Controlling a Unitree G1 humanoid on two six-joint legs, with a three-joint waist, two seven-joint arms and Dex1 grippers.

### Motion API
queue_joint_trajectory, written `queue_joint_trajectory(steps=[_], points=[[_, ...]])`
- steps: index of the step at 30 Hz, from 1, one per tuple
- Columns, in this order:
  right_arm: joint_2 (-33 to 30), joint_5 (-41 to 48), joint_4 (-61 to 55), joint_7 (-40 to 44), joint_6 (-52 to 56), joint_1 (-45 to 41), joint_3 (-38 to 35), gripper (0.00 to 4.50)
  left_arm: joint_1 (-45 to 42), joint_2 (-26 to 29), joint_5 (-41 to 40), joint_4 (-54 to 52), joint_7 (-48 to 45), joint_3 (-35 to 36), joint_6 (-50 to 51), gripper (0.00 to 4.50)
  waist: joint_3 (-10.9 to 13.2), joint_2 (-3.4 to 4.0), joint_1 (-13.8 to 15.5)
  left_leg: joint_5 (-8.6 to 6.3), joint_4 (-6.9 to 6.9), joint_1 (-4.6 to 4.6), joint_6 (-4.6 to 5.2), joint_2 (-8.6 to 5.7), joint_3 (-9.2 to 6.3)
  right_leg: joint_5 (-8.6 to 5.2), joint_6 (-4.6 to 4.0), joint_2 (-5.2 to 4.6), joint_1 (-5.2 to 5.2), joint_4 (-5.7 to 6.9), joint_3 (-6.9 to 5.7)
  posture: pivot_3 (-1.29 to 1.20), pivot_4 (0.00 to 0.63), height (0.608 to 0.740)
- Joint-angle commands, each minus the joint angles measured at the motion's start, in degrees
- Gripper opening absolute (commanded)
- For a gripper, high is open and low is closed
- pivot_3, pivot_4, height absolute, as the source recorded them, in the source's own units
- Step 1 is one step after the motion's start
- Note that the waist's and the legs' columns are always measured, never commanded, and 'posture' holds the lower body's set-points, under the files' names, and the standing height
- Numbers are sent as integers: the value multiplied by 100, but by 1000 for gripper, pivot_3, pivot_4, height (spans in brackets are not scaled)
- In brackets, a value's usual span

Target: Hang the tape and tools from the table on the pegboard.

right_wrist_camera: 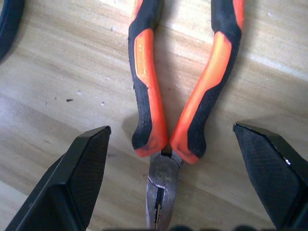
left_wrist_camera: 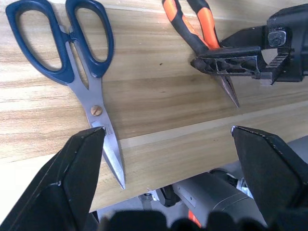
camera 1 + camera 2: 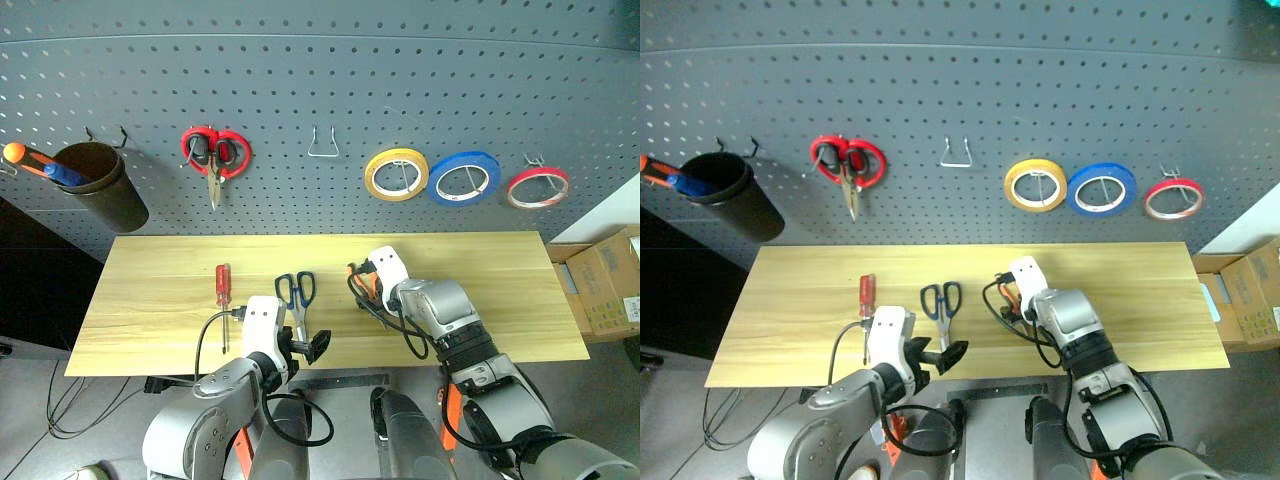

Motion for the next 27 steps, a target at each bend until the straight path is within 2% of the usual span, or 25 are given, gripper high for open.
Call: queue_joint_trajectory(steps=[1, 5, 6, 9, 14, 15, 27], points=[[53, -59, 285, 67, -126, -12, -16, 4456, 9, -21, -130, -305, 22, 21, 36, 4500, 4, 1, 0, 0, 0, 0, 0, 0, -1, -1, -1, 0, 0, 0, -1, 197, 360, 740], [71, -70, 475, 56, -34, -98, -51, 4456, 32, -7, -155, -362, 43, 57, 68, 4500, 10, 1, -1, 0, -1, -1, 0, 0, 0, -2, -2, 0, 0, -3, -1, 198, 361, 740], [64, -74, 491, 66, 26, -115, -36, 4282, 36, -6, -164, -366, 46, 65, 72, 4500, 11, 1, -2, 0, -1, -1, -1, 1, 0, -1, -1, 0, 0, -4, -1, 197, 362, 740], [19, -82, 400, 128, 386, -133, 77, 3589, 28, 1, -186, -362, 59, 83, 87, 4500, 19, 2, 2, -1, -1, -2, -1, 0, -2, -2, -2, 0, 0, -5, -2, 192, 362, 740], [-72, -99, 140, 273, 989, -112, 322, 1816, -8, -1, -203, -307, 68, 89, 55, 4500, 20, 3, 1, -4, -5, -3, -6, 2, -3, -2, -1, 0, -1, -8, -4, 178, 358, 740], [-80, -107, 135, 283, 1031, -112, 344, 1703, -12, -2, -203, -291, 68, 87, 44, 4500, 20, 3, -1, -4, -5, -4, -7, 1, -4, -3, -1, 0, -2, -10, -5, 170, 356, 740], [-65, -136, 289, 385, 1048, -316, 441, 1699, -52, -70, -175, -173, 164, 37, -109, 4500, 20, 3, -6, -8, -8, -9, -12, 3, -3, -6, -3, 0, -9, -14, -5, 170, 343, 740]])
